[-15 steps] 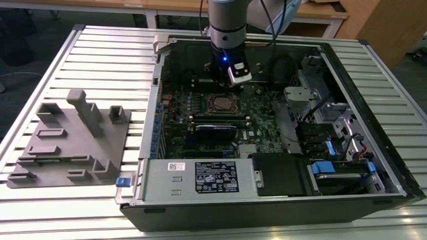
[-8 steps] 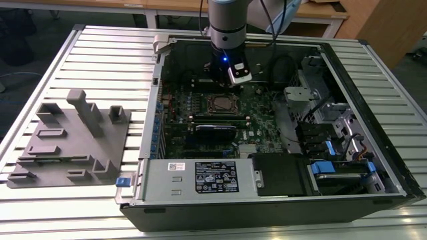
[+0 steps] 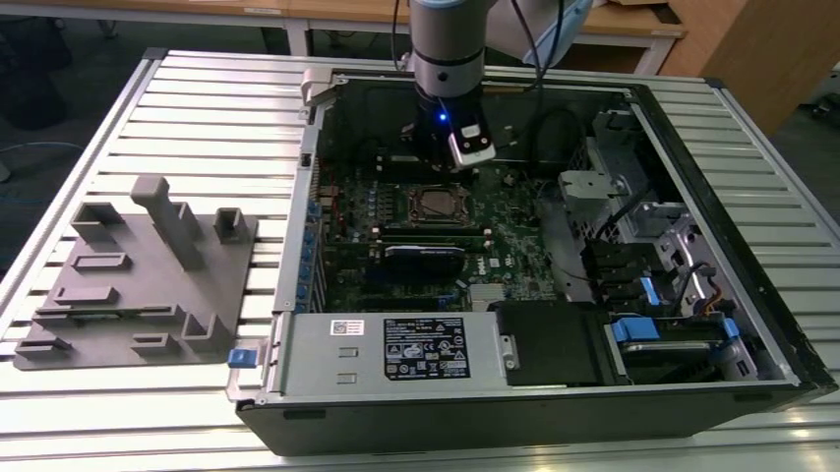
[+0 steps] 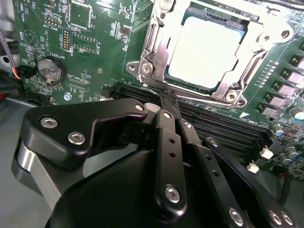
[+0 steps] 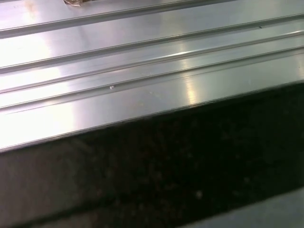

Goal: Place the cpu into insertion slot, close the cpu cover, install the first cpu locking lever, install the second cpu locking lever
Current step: 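Install the first cpu locking lever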

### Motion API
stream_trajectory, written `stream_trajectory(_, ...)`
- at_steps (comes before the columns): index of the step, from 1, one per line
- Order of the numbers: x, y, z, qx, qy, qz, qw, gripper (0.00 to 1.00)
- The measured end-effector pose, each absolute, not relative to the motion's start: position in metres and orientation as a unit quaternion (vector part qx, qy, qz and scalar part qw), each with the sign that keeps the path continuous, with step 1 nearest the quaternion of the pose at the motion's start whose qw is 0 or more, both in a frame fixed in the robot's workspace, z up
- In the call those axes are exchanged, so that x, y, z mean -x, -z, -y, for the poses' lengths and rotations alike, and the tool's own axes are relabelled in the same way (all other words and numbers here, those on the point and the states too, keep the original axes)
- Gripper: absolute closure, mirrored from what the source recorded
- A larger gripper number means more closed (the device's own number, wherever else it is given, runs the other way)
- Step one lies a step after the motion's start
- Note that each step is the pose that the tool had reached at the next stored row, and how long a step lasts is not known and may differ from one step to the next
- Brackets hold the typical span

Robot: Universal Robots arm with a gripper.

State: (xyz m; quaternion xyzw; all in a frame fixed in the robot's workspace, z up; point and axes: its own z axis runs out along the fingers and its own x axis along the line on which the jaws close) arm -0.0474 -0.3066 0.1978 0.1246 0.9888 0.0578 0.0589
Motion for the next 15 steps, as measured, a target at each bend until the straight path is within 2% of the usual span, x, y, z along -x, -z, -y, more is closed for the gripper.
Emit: stream_trajectory(15,0.0474,-0.2013,0.3076,-0.125,-0.058,-0.989,0.059,0.89)
